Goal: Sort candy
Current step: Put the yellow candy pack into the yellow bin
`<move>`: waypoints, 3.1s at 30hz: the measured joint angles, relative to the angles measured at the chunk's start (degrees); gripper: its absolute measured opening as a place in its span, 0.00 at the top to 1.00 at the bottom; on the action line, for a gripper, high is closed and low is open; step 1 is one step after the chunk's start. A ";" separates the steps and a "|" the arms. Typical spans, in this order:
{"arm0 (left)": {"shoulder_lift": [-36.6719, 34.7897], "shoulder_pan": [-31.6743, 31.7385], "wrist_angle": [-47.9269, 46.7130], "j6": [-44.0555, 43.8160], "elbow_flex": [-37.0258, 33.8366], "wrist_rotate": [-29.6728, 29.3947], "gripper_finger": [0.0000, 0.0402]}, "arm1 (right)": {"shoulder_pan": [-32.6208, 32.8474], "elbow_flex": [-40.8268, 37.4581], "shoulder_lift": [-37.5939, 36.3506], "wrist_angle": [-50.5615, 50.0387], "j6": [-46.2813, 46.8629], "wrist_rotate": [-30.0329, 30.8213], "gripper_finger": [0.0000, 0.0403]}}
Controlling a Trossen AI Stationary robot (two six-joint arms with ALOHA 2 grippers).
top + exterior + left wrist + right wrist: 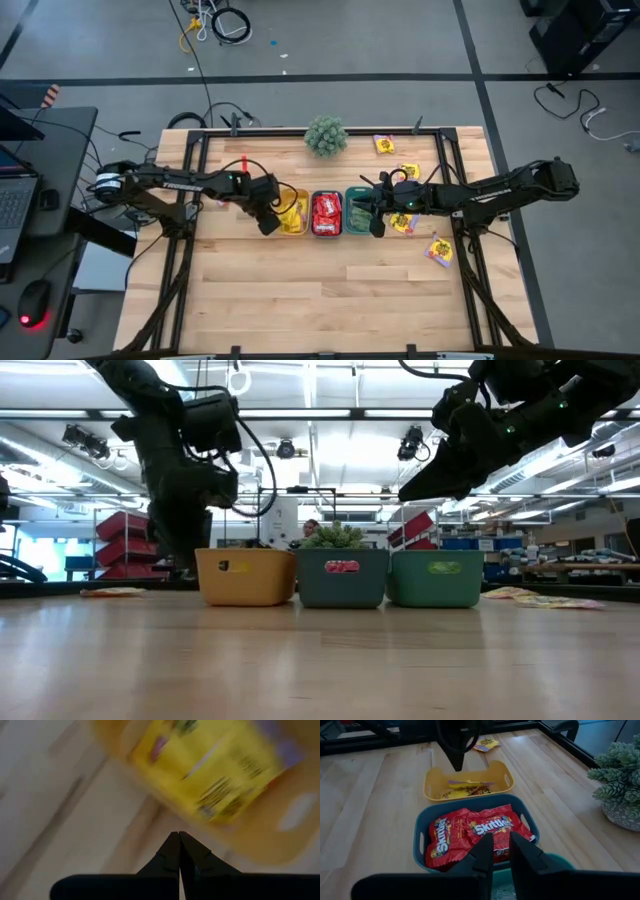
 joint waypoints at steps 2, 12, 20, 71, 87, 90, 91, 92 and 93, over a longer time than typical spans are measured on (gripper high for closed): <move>-0.95 0.02 -4.70 1.26 0.48 -2.91 1.00 | 0.00 0.00 0.00 0.00 0.00 0.00 0.88; -12.72 3.20 -25.94 3.40 2.14 -13.75 1.00 | 0.00 -0.02 -0.02 0.00 -0.08 -0.02 0.86; -10.19 5.87 -28.77 4.22 -3.89 -16.40 0.90 | 0.00 -0.02 -0.02 0.65 -0.48 0.00 0.76; 4.99 5.43 -25.50 11.98 12.89 -23.86 1.00 | 0.04 -0.02 -0.02 0.06 -1.72 0.63 0.73; 4.99 4.98 -26.89 18.08 17.89 -22.98 1.00 | 0.04 -0.02 -0.02 0.04 -1.68 0.63 0.74; 4.99 4.98 -28.82 19.64 20.94 -22.59 1.00 | 0.04 -0.02 -0.02 0.04 -1.68 0.63 0.74; 4.99 4.98 -29.26 19.99 21.89 -22.59 1.00 | 0.04 -0.02 -0.02 0.04 -1.64 0.63 0.74; 4.99 4.98 -29.85 20.34 22.92 -22.60 1.00 | 0.04 -0.02 -0.02 0.04 -1.54 0.62 0.75; 4.99 4.98 -30.52 20.41 23.91 -22.62 1.00 | 0.04 -0.02 -0.02 0.04 -1.53 0.62 0.75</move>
